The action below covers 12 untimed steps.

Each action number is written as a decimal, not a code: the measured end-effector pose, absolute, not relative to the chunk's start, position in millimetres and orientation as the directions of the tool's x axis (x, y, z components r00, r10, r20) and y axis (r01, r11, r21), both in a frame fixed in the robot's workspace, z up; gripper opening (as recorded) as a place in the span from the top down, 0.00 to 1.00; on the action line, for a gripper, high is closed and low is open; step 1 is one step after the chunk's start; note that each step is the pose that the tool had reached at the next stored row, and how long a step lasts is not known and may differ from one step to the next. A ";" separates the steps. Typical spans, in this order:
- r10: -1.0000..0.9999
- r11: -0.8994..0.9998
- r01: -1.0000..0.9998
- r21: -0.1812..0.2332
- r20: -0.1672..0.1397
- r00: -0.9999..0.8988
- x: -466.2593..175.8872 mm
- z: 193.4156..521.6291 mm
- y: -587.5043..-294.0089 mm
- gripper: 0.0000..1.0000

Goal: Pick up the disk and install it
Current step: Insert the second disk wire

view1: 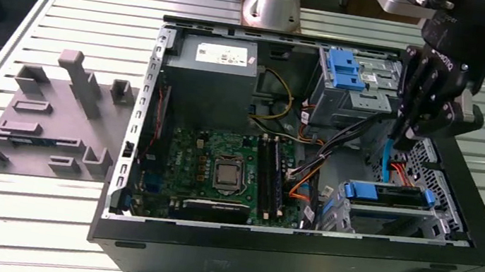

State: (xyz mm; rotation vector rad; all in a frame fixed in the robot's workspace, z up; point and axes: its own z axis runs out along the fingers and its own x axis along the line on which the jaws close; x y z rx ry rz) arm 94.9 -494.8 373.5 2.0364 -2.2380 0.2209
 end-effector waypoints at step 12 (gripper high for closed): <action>-0.974 0.097 -0.994 -0.040 0.200 -0.103 95.6 369.5 -494.8 0.84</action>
